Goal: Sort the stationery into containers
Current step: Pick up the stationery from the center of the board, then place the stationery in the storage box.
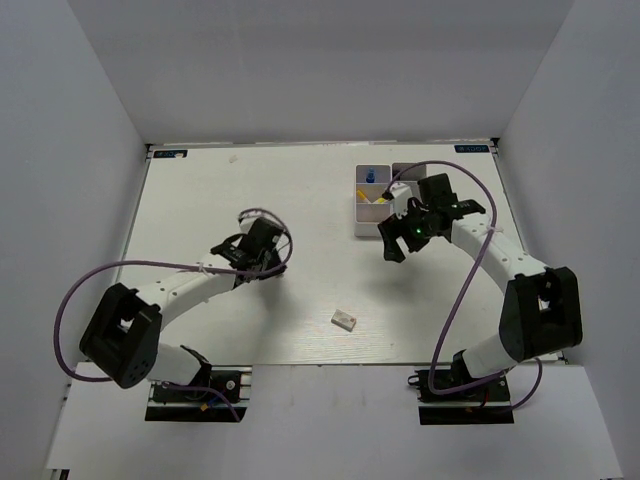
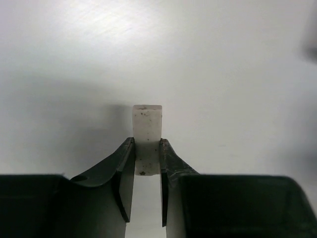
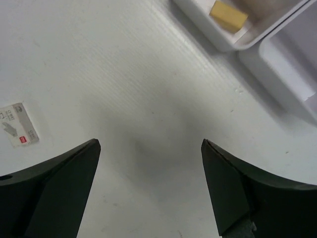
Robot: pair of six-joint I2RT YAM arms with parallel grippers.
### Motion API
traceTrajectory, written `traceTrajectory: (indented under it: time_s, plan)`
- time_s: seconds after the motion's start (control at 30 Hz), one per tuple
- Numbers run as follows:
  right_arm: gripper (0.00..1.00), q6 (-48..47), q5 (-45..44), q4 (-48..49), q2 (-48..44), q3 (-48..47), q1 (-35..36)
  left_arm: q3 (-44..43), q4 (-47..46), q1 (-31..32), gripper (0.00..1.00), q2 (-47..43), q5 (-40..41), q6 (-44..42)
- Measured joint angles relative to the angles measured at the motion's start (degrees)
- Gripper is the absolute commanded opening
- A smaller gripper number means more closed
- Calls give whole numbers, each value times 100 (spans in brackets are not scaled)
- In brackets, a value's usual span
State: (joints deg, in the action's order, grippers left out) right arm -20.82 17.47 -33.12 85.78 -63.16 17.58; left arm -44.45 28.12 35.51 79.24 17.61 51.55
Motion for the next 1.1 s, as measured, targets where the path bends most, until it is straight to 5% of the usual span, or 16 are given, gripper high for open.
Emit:
traceTrajectory:
  time_s: [0.17, 0.3, 0.7, 1.1]
  plan:
    - [66, -17, 374, -33, -354, 514, -184, -870, -1550, 11, 5, 247, -1161, -1143]
    - [0, -74, 588, -24, -675, 715, -280, -1738, -2640, 15, 5, 1045, -1998, -1652]
    - [0, -7, 817, 28, -955, 1121, -643, -3821, -4052, 63, 12, 3508, -3947, -2037]
    - [0, 92, 922, 68, -1049, 1244, -914, -4437, -4015, 70, 20, 4131, -4395, -1993]
